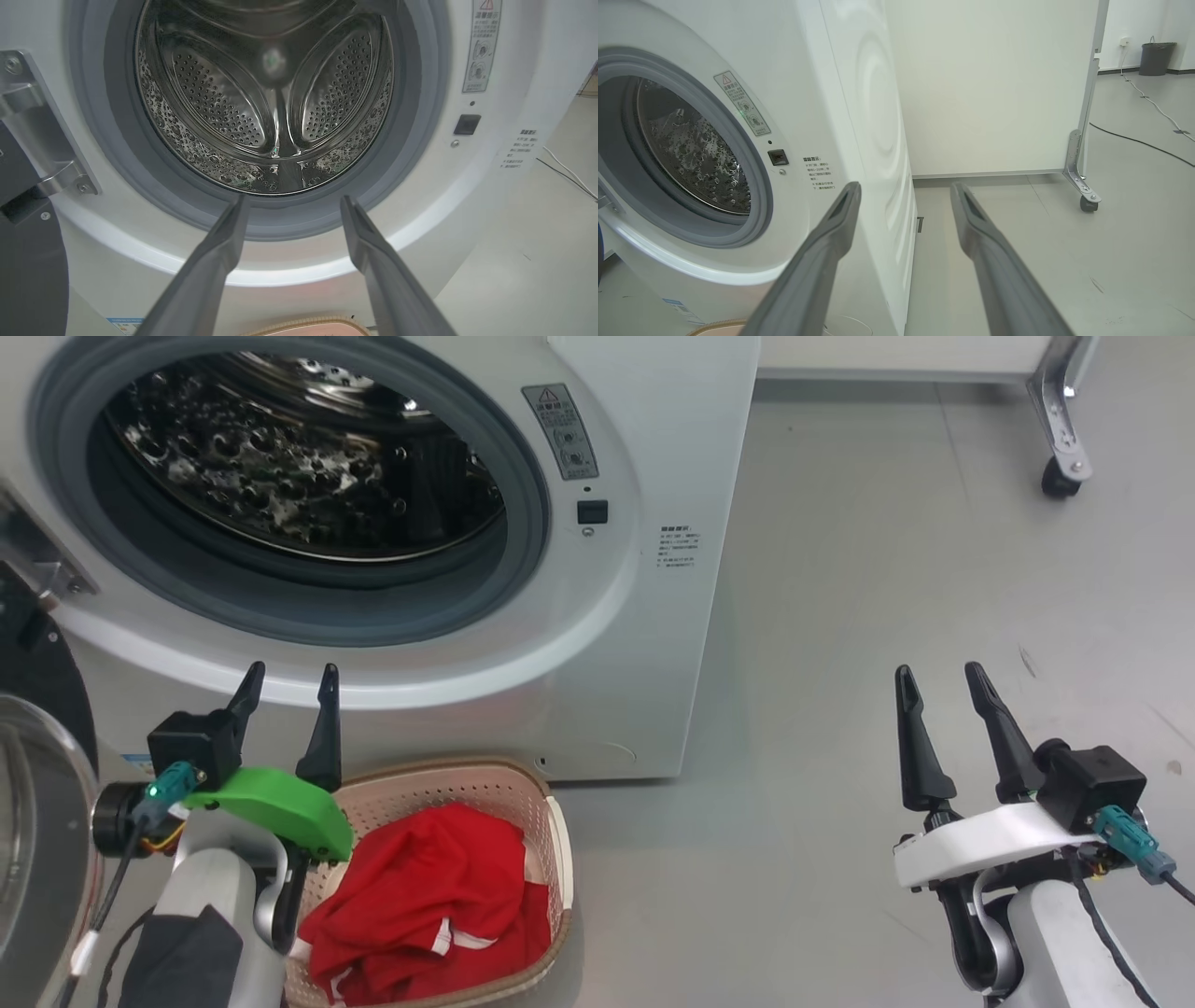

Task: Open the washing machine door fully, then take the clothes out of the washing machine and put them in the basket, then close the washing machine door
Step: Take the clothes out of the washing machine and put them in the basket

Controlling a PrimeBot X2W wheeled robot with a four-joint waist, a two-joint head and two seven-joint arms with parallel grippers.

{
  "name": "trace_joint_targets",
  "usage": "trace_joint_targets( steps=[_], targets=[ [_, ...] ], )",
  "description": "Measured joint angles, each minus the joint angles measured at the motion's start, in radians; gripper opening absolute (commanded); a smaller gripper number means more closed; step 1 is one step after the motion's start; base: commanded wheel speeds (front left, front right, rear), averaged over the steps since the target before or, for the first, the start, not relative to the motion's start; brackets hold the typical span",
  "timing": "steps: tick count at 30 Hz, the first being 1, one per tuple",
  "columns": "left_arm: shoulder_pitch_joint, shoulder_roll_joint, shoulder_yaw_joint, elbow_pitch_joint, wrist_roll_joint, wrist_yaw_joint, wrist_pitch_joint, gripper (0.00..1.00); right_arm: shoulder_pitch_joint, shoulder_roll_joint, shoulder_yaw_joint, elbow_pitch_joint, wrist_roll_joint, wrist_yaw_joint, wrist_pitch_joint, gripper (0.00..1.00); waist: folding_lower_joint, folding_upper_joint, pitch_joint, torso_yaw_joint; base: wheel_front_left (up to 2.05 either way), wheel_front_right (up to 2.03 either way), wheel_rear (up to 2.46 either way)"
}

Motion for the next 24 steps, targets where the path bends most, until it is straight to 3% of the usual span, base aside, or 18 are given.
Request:
trace_joint_targets(
  steps=[12,24],
  targets=[
    [0.162,-0.007,0.011,-0.162,-0.009,0.013,0.0,1.0,0.071,0.005,-0.014,-0.005,0.001,-0.001,0.0,1.0,0.0,0.0,-0.097,0.03,0.0,0.0,0.0],
    [0.256,-0.008,0.0,-0.26,-0.003,0.026,0.0,1.0,0.084,0.011,0.003,-0.03,-0.001,-0.001,0.0,1.0,0.0,0.0,-0.1,0.035,0.0,0.0,0.0]
  ],
)
